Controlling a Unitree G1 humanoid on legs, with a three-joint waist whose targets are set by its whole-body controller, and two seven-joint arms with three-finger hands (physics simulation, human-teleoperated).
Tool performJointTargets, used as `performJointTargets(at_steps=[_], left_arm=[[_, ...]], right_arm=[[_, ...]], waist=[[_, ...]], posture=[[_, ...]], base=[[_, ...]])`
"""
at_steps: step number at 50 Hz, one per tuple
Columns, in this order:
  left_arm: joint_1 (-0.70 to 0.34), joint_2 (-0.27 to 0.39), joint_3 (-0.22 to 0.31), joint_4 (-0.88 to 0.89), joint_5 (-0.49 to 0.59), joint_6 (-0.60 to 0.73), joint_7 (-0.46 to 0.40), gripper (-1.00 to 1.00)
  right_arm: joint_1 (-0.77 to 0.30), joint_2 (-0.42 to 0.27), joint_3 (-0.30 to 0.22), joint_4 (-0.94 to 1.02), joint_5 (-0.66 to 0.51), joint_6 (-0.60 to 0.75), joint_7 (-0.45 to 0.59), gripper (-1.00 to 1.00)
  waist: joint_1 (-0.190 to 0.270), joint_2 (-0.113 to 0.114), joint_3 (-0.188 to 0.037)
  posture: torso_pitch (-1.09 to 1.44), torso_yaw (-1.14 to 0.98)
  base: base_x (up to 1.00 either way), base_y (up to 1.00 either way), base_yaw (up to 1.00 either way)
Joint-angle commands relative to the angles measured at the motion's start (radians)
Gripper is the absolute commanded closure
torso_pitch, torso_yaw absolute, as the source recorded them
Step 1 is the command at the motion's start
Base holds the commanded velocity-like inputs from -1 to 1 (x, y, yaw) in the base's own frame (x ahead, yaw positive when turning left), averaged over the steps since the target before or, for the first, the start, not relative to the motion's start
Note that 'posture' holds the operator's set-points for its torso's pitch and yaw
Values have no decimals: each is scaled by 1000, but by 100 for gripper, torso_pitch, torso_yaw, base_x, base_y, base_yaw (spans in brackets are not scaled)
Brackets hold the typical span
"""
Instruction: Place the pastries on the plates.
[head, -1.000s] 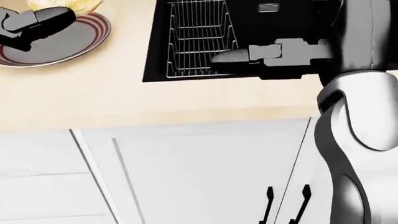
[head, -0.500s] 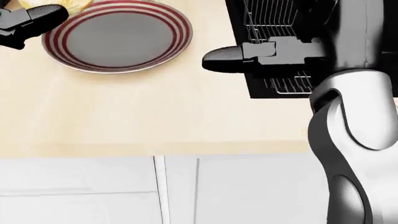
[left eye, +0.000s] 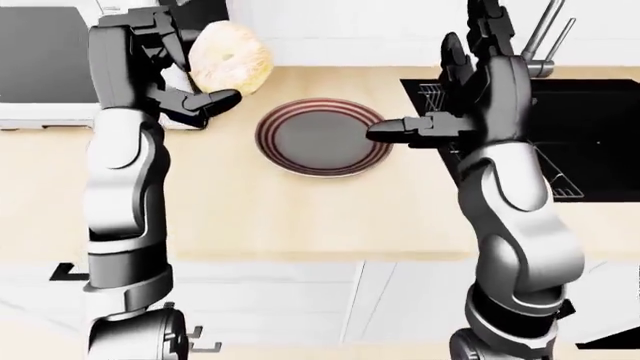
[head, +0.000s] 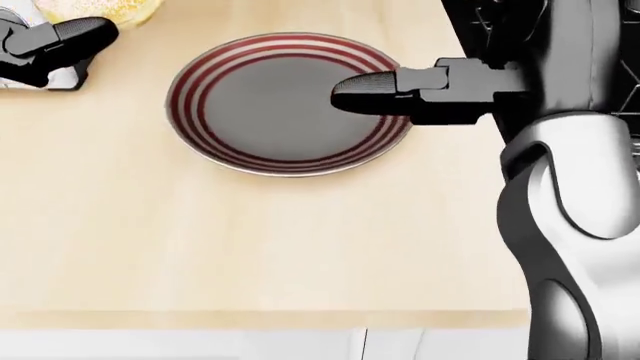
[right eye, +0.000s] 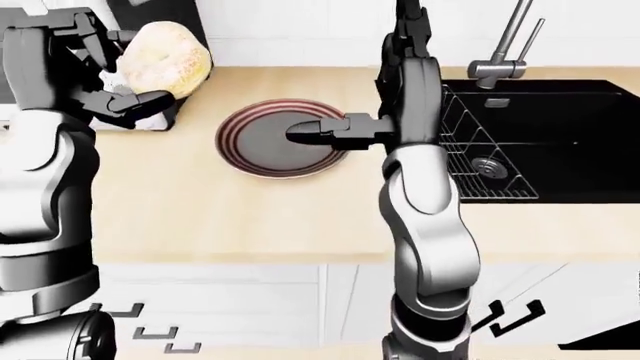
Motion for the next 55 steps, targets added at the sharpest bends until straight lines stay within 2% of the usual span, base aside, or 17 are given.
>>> performJointTargets(at_steps=[1, 3, 5, 6, 8, 9, 10, 11, 12, 15, 27, 40, 47, 55], left_arm=[[-46, 16, 14, -48, -2, -34, 0, 100], [-45, 17, 15, -51, -3, -32, -1, 100], [-45, 17, 17, -55, -5, -29, 0, 100], [-43, 18, 17, -55, -4, -30, 0, 100], [-40, 18, 17, -59, -5, -29, 1, 100], [-40, 17, 16, -57, -4, -31, 1, 100], [-40, 16, 16, -57, -4, -31, 1, 100], [-39, 15, 15, -57, -3, -32, 2, 100], [-39, 14, 15, -57, -3, -33, 2, 100], [-38, 13, 15, -58, -3, -32, 2, 100], [-50, -4, 1, -36, 2, -48, -4, 100], [-120, -72, -57, 79, 62, -98, -49, 100], [-86, -111, -86, 84, 122, -120, -76, 100], [-65, -140, -92, 83, 159, -131, -94, 100]], right_arm=[[-30, -11, -2, -31, 5, -29, -5, -100], [-31, -11, -3, -33, 9, -27, -8, -100], [-29, -16, 1, -33, 7, -31, -8, -100], [-29, -17, 3, -34, 6, -32, -8, -100], [-29, -16, 3, -35, 5, -34, -7, -100], [-28, -19, 5, -33, 0, -36, -5, -100], [-30, -17, 3, -34, 0, -35, -5, -100], [-29, -19, 6, -34, -4, -36, -3, -100], [-28, -18, 7, -32, -8, -39, -4, -100], [-27, -16, 7, -34, -12, -39, 0, -100], [-26, -11, 7, -40, -18, -35, 8, -100], [-29, -14, 2, -29, -10, -46, 10, -100], [-29, -16, 4, -23, -13, -53, 9, -100], [-29, -18, 2, -30, -19, -47, 11, -100]], waist=[[-2, 35, -33], [-10, 82, -42], [-12, 98, -46], [-10, 66, -41], [-4, 26, -16], [1, -5, -9], [5, -48, -18], [2, -6, -10], [-5, 0, -13], [-9, 37, -19], [-14, 17, -39], [-11, 10, -41], [-13, 9, -40], [-13, 6, -39]], posture=[[0, 0], [0, 0], [0, 0], [0, 0], [0, 0], [0, 0], [0, 0], [0, 0], [0, 0], [0, 0], [0, 0], [0, 0], [0, 0], [0, 0]], base=[[0, -49, 0], [0, -84, 0], [0, -45, 0], [0, 0, 0], [0, 0, 0], [0, 0, 0], [0, 0, 0], [0, 0, 0], [0, 0, 0], [0, 0, 0], [0, 0, 0], [0, 0, 0], [0, 0, 0], [0, 0, 0]])
